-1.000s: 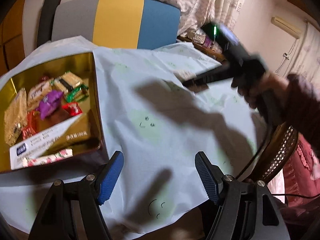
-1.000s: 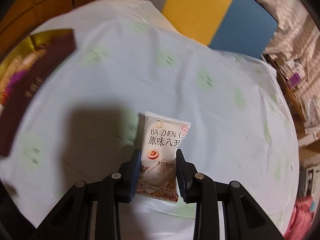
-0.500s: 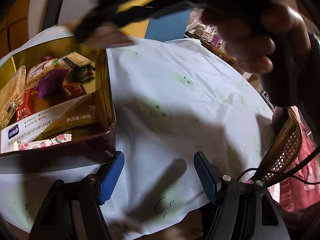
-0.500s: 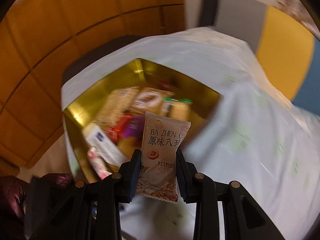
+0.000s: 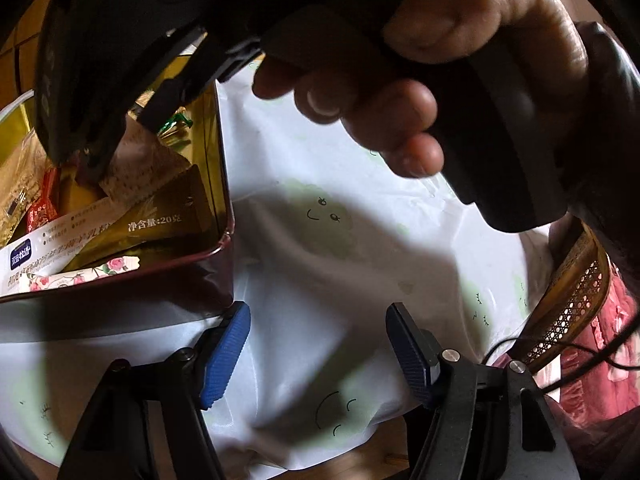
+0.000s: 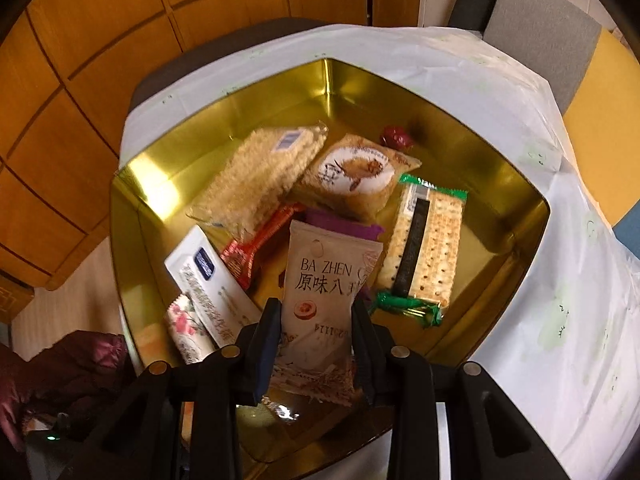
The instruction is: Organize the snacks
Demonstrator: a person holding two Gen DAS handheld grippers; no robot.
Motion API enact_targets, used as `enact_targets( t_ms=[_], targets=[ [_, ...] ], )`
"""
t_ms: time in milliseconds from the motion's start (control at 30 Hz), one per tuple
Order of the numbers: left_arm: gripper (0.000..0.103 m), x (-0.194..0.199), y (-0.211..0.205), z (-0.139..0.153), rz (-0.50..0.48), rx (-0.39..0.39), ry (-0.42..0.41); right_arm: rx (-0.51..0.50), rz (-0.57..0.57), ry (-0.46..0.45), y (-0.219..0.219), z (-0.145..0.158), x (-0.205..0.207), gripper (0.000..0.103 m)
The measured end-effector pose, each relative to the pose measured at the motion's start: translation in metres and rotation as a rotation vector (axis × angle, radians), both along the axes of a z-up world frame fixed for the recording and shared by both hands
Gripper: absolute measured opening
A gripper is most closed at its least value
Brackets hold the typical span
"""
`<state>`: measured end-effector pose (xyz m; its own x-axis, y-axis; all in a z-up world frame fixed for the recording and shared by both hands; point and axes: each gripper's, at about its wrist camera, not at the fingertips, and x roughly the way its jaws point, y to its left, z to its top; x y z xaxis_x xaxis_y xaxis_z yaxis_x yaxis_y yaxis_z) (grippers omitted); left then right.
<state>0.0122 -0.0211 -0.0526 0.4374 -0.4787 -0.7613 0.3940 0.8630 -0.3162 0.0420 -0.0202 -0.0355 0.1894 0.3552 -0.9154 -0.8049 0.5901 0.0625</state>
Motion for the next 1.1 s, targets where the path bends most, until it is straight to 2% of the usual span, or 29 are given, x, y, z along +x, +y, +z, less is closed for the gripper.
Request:
enact_targets(
  t_ms=[400,567,700,733,867,1100],
  targets=[
    [0.070,-0.002,-0.009,0.002,0.001,0.023,-0.011,0.069,-0.026,0.016,-0.020,0.013,-0.006,0.038],
    [0.070,-0.006,-0.015,0.009,-0.005,0.036,-0.033,0.098,-0.027,-0.036,-0.023,0.028,-0.010,0.037],
    [0.071,-0.006,-0.019,0.013,-0.011,0.048,-0.044,0.087,0.005,-0.074,-0.016,0.030,-0.015,0.019],
    [0.071,-0.007,-0.019,0.015,-0.011,0.049,-0.047,0.076,0.015,-0.072,-0.012,0.027,-0.016,0.017],
    [0.071,-0.007,-0.020,0.023,-0.006,0.060,-0.057,0.019,0.030,-0.078,-0.004,0.011,-0.017,0.017],
    [0.072,-0.016,-0.012,0.038,0.011,0.078,-0.083,0.131,-0.010,-0.093,-0.026,0.036,-0.025,0.018]
  ],
)
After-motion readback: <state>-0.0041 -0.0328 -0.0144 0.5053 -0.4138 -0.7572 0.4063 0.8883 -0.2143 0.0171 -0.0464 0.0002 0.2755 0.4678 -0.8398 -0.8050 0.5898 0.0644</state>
